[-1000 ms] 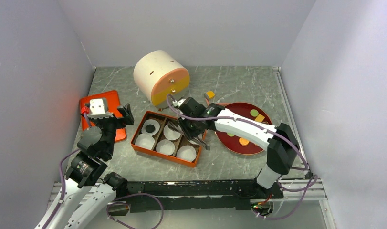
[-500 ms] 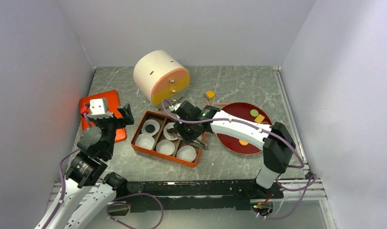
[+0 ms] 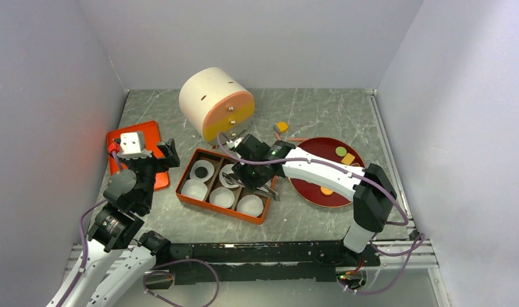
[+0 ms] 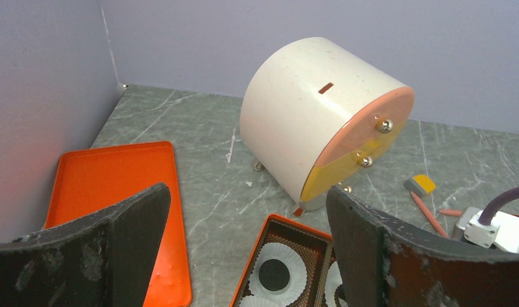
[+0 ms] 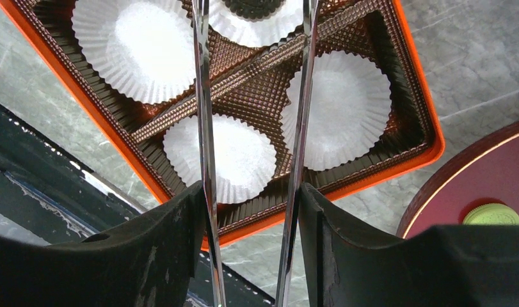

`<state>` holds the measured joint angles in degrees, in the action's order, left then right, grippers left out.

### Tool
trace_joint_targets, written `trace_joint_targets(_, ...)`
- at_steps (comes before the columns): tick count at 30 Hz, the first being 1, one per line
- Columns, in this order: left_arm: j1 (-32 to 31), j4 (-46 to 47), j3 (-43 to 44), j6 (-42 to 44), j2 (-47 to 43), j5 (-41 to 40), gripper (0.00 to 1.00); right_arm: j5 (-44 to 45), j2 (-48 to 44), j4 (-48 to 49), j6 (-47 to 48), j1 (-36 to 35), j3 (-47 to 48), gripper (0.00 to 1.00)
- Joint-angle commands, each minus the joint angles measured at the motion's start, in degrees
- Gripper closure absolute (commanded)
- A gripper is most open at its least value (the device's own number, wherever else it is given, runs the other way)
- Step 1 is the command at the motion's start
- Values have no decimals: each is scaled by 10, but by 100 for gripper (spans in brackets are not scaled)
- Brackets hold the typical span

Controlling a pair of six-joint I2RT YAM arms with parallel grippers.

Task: Pack the cookies

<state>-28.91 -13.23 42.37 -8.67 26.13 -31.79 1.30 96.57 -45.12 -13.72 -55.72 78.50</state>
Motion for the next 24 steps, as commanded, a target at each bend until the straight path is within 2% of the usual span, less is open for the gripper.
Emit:
trace_joint_targets(1,3,9,-2,-4,-1,0,4,16,-25,-2,-1,-3,32,46)
trace_joint_targets(9,3,9,-2,-3,1,1,4,32,-70,-18,-20,-4,42,52)
trace_joint_targets(17,3,10,-2,-4,0,5,4,100,-116,-102,-62,3,63,54)
trace_joint_targets(24,3,11,-3,-4,-3,8,4,109,-170,-175,-110,68,60,53)
